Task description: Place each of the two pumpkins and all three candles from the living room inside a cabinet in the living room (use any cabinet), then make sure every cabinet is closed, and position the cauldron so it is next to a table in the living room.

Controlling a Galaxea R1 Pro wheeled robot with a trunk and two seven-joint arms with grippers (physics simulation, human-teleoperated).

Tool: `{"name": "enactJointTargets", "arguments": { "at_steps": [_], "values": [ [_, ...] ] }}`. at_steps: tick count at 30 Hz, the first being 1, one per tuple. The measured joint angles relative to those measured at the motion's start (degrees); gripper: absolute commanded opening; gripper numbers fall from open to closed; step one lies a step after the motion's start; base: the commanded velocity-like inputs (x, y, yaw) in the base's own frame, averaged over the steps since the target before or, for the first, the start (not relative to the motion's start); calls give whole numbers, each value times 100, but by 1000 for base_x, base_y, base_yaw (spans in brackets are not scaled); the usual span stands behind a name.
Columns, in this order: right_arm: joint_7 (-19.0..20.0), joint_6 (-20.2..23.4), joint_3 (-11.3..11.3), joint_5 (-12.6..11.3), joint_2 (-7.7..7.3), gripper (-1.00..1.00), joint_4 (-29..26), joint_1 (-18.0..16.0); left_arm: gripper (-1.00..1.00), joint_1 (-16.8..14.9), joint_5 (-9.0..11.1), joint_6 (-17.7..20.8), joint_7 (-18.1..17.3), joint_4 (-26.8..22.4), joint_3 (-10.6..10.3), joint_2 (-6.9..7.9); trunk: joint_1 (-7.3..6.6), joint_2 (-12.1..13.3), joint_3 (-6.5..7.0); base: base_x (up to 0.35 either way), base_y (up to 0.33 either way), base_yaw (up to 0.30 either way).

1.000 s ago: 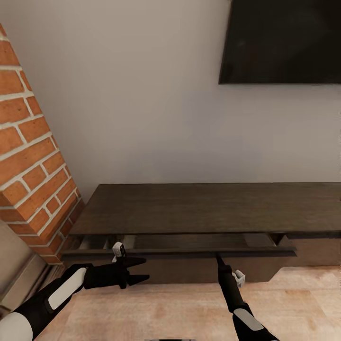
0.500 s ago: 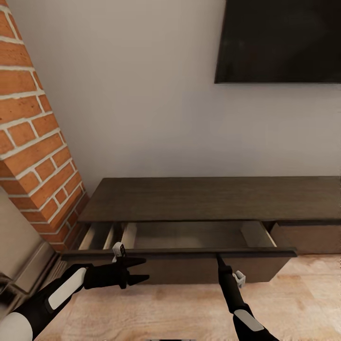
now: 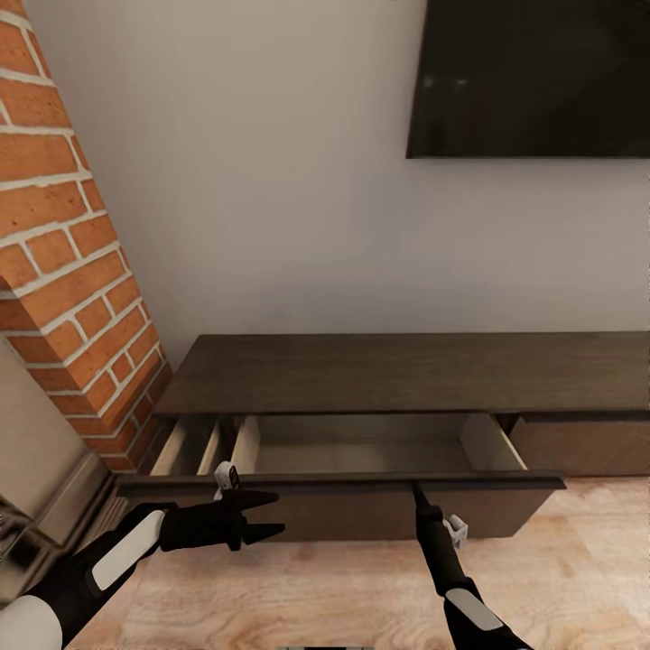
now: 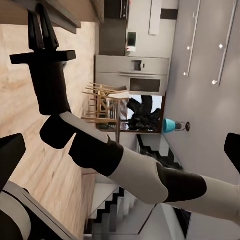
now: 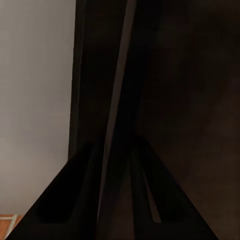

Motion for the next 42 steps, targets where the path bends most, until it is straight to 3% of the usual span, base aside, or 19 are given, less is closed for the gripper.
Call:
{"name": "enactJointTargets", "arguments": {
  "at_steps": [33,42],
  "values": [
    [113,4,-4,-4,1,-100,74,-4,100,-2,5,0,-1,0,8,6,0,0,0,-40,0,0],
    [-33,-1,-3,-2,0,-100,-20,-1,100,0,7,0,0,0,9,5,1,0,0,-79,0,0]
  ]
}}
